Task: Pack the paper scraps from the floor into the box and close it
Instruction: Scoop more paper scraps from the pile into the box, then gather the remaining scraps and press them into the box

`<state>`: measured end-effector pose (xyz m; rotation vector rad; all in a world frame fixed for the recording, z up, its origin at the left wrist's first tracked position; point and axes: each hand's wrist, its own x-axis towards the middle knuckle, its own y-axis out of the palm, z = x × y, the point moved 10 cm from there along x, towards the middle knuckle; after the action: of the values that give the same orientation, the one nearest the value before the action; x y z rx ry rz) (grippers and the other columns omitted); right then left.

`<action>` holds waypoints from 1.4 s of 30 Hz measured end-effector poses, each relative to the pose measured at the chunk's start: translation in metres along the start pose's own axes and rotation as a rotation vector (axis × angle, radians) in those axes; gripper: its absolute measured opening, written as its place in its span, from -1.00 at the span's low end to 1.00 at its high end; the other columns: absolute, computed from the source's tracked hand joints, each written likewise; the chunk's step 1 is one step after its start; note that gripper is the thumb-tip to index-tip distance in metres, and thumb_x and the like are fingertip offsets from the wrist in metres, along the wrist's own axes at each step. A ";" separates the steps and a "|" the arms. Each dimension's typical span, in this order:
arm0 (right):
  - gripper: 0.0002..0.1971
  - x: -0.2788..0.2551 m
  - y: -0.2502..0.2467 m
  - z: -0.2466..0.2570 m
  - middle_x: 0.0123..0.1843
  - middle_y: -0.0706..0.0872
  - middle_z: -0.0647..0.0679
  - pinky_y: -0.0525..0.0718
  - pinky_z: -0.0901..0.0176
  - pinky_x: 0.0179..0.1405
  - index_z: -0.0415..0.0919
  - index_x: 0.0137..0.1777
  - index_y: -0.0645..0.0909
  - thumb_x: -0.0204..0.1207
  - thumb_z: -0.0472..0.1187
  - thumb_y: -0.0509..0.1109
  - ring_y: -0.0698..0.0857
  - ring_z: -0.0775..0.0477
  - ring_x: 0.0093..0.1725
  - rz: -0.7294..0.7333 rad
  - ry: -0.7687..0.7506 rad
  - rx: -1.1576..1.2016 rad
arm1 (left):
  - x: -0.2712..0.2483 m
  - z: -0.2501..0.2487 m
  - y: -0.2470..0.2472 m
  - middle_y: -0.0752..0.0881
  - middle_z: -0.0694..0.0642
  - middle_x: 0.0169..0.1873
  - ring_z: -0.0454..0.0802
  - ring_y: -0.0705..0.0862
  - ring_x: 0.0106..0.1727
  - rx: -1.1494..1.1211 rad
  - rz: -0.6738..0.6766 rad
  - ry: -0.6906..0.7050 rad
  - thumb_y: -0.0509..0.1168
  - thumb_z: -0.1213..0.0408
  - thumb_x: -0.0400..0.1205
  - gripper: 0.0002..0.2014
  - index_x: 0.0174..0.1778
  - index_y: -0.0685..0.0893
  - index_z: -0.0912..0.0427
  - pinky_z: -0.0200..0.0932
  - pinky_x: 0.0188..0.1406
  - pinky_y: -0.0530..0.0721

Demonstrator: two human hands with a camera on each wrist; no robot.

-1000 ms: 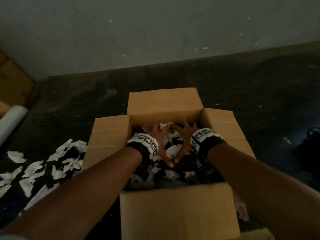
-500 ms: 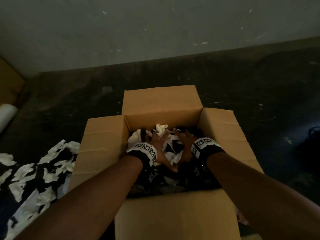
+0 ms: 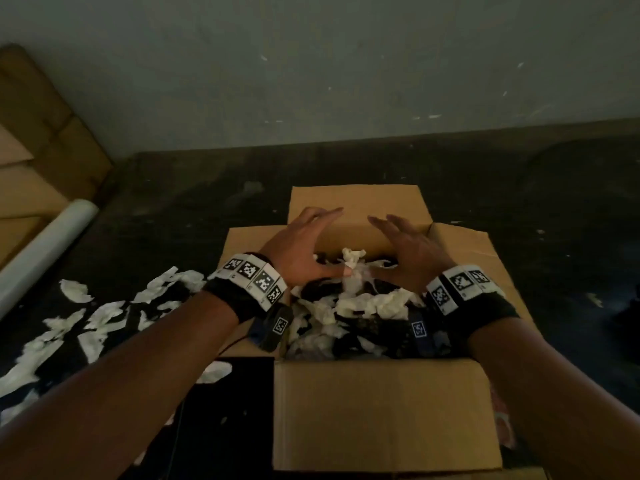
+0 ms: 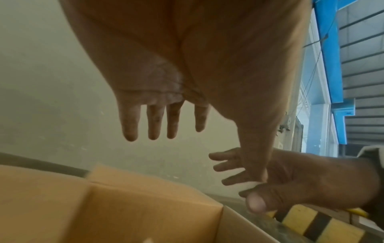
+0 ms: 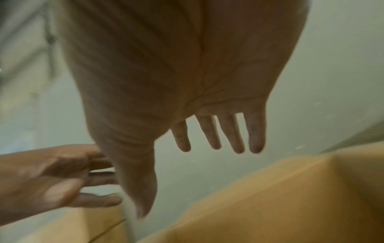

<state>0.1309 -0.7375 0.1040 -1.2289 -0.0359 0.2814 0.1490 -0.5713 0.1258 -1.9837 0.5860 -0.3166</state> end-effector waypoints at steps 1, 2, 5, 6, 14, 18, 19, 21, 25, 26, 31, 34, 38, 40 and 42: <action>-0.02 -0.001 0.002 0.016 0.80 0.02 -0.12 0.37 -0.20 0.54 0.17 0.76 -0.02 0.48 0.23 0.51 0.36 -0.30 0.64 -0.014 -0.026 0.041 | -0.015 0.006 -0.009 0.20 -0.02 0.69 0.08 0.41 0.60 -0.012 -0.042 0.006 0.56 -0.26 0.43 0.07 0.79 0.12 -0.16 -0.04 0.41 0.52; -0.02 -0.002 0.007 0.036 0.79 0.02 -0.11 0.41 -0.20 0.54 0.17 0.76 0.00 0.48 0.22 0.52 0.34 -0.28 0.65 -0.020 -0.058 0.075 | -0.030 0.016 -0.016 0.21 -0.03 0.69 0.06 0.43 0.58 -0.010 -0.072 0.007 0.56 -0.26 0.43 0.06 0.78 0.14 -0.16 -0.04 0.40 0.54; 0.00 -0.004 0.021 0.087 0.79 0.04 -0.12 0.37 -0.17 0.57 0.15 0.76 0.01 0.45 0.22 0.54 0.21 -0.23 0.71 -0.054 -0.131 0.101 | -0.070 0.042 -0.028 0.23 -0.08 0.67 -0.01 0.45 0.58 -0.028 -0.143 0.010 0.58 -0.26 0.41 0.05 0.77 0.19 -0.15 0.04 0.46 0.59; 0.00 0.005 0.039 0.135 0.79 0.04 -0.12 0.37 -0.20 0.57 0.14 0.76 0.01 0.45 0.23 0.54 0.19 -0.23 0.71 -0.033 -0.204 0.097 | -0.105 0.074 -0.040 0.23 -0.09 0.66 -0.04 0.45 0.58 -0.048 -0.170 -0.029 0.56 -0.28 0.40 0.05 0.76 0.21 -0.13 0.05 0.49 0.58; 0.01 0.026 0.128 0.309 0.80 0.00 0.02 0.26 -0.12 0.66 0.24 0.75 -0.01 0.42 0.32 0.51 0.08 -0.09 0.74 0.081 -0.351 0.110 | -0.261 0.210 -0.056 0.37 0.06 0.62 0.01 0.45 0.61 -0.114 -0.289 -0.178 0.51 -0.29 0.47 -0.04 0.75 0.28 -0.11 0.08 0.49 0.61; 0.11 0.026 0.190 0.383 0.81 -0.07 -0.03 0.27 -0.32 0.64 0.20 0.76 -0.05 0.31 0.43 0.46 -0.03 -0.18 0.76 0.119 -0.453 0.138 | -0.344 0.294 -0.046 0.28 0.06 0.67 0.06 0.34 0.66 -0.076 -0.217 -0.404 0.48 -0.33 0.48 -0.02 0.77 0.19 -0.19 0.09 0.57 0.51; 0.15 0.025 0.209 0.397 0.81 -0.14 -0.01 0.23 -0.37 0.65 0.23 0.76 -0.10 0.27 0.49 0.44 -0.10 -0.18 0.77 0.144 -0.460 0.125 | -0.363 0.314 -0.039 0.23 0.07 0.69 0.10 0.29 0.68 -0.051 -0.176 -0.454 0.45 -0.38 0.46 0.01 0.78 0.13 -0.23 0.20 0.58 0.50; 0.26 0.023 0.249 0.418 0.79 -0.33 0.00 0.09 -0.47 0.66 0.27 0.74 -0.24 0.17 0.60 0.41 -0.27 -0.23 0.76 0.181 -0.445 0.056 | -0.401 0.352 -0.013 0.04 0.12 0.76 0.25 0.11 0.75 -0.005 -0.043 -0.556 0.41 -0.52 0.34 0.16 0.78 -0.06 -0.34 0.45 0.61 0.38; 0.51 0.008 0.329 0.425 0.69 -0.61 -0.09 -0.20 -0.62 0.58 0.30 0.67 -0.49 -0.13 0.74 0.39 -0.49 -0.39 0.67 0.281 -0.321 -0.084 | -0.468 0.400 0.049 -0.53 0.05 0.71 0.34 -0.55 0.69 0.071 0.238 -0.695 0.49 -0.61 0.09 0.47 0.64 -0.49 -0.48 0.70 0.50 -0.24; 0.54 0.001 0.347 0.423 0.68 -0.64 -0.11 -0.21 -0.65 0.56 0.29 0.66 -0.52 -0.18 0.75 0.38 -0.52 -0.41 0.65 0.309 -0.297 -0.103 | -0.479 0.408 0.061 -0.59 0.07 0.68 0.34 -0.60 0.66 0.083 0.272 -0.707 0.48 -0.64 0.04 0.50 0.62 -0.53 -0.48 0.73 0.48 -0.27; 0.53 -0.029 0.417 0.437 0.70 -0.57 -0.21 -0.19 -0.78 0.49 0.22 0.72 -0.41 -0.17 0.82 0.27 -0.51 -0.49 0.64 0.408 -0.364 -0.195 | -0.497 0.436 0.115 -0.73 0.12 0.59 0.42 -0.64 0.61 0.139 0.450 -0.630 0.48 -0.65 0.00 0.57 0.58 -0.63 -0.40 0.80 0.50 -0.25; 0.41 -0.021 0.439 0.444 0.71 -0.56 -0.20 -0.24 -0.73 0.51 0.26 0.72 -0.38 -0.02 0.78 0.28 -0.51 -0.45 0.65 0.419 -0.350 -0.195 | -0.488 0.448 0.126 -0.69 0.14 0.62 0.39 -0.61 0.64 0.189 0.487 -0.553 0.49 -0.60 0.11 0.53 0.55 -0.67 -0.38 0.75 0.54 -0.28; 0.16 0.020 0.438 0.443 0.74 -0.51 -0.12 -0.09 -0.64 0.58 0.33 0.73 -0.23 0.27 0.57 0.38 -0.42 -0.43 0.69 0.340 -0.234 -0.152 | -0.457 0.468 0.110 -0.59 0.10 0.68 0.30 -0.53 0.70 0.144 0.417 -0.478 0.37 -0.63 0.25 0.36 0.66 -0.52 -0.37 0.63 0.63 -0.25; 0.06 0.042 0.437 0.440 0.76 -0.46 -0.10 -0.07 -0.62 0.60 0.36 0.73 -0.20 0.36 0.51 0.36 -0.37 -0.42 0.70 0.315 -0.204 -0.139 | -0.442 0.484 0.100 -0.53 0.10 0.71 0.30 -0.47 0.73 0.155 0.392 -0.481 0.34 -0.61 0.33 0.28 0.71 -0.43 -0.36 0.61 0.65 -0.21; 0.01 0.058 0.433 0.440 0.77 -0.41 -0.10 -0.06 -0.60 0.61 0.38 0.72 -0.18 0.40 0.52 0.33 -0.32 -0.43 0.72 0.303 -0.202 -0.144 | -0.429 0.496 0.092 -0.44 0.10 0.75 0.29 -0.39 0.76 0.168 0.368 -0.482 0.28 -0.61 0.38 0.20 0.73 -0.37 -0.37 0.61 0.66 -0.12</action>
<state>0.0249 -0.1849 -0.1578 -1.3447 -0.0448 0.6762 -0.0128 -0.0036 -0.1739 -1.6664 0.5730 0.3226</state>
